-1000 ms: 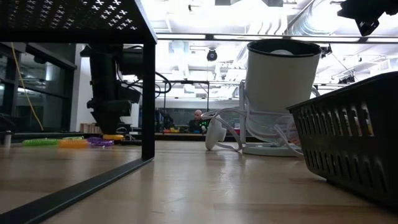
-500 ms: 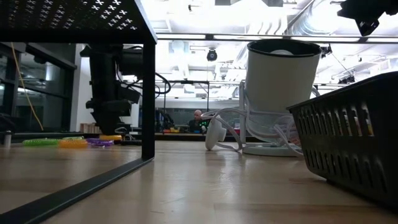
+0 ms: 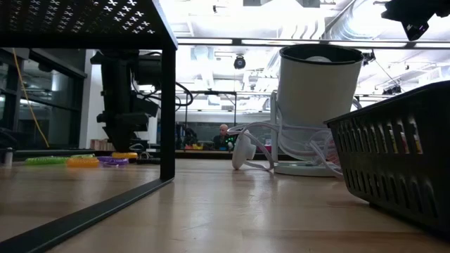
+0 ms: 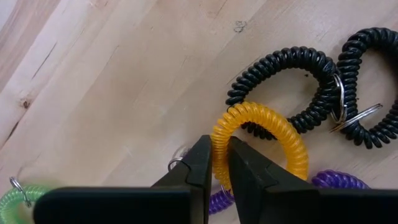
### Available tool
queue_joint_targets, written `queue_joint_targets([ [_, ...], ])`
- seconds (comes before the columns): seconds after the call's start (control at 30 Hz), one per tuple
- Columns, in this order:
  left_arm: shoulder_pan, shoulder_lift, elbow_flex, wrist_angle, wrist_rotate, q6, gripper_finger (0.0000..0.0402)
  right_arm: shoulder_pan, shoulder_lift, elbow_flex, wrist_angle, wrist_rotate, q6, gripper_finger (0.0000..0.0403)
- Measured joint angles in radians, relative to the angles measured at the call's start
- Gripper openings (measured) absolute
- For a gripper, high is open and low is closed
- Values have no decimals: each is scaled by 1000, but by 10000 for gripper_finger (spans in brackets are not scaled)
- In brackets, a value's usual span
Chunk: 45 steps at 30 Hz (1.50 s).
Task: Pick & Place Office Desk Supplies
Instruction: Put the top orange spring keychain into the green bin
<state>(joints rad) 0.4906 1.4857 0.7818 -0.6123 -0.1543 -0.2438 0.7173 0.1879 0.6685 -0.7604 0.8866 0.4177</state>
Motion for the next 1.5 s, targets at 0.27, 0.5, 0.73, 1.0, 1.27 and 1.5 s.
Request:
queue_joint_targets([
  [0.27,0,-27,0,-2,6,-20,35,0,0,0,0,0,0,85],
  [0.5,-1,-98,0,-1,6,-46,35,0,0,0,0,0,0,85],
  [0.73,-4,-191,0,35,6,-49,35,0,0,0,0,0,0,85],
  [1.0,-40,-241,0,206,24,-15,35,0,0,0,0,0,0,85],
  [1.27,-147,-229,0,482,9,-16,35,0,0,0,0,0,0,85],
  [1.5,-218,-120,9,716,5,-19,35,0,0,0,0,0,0,85],
])
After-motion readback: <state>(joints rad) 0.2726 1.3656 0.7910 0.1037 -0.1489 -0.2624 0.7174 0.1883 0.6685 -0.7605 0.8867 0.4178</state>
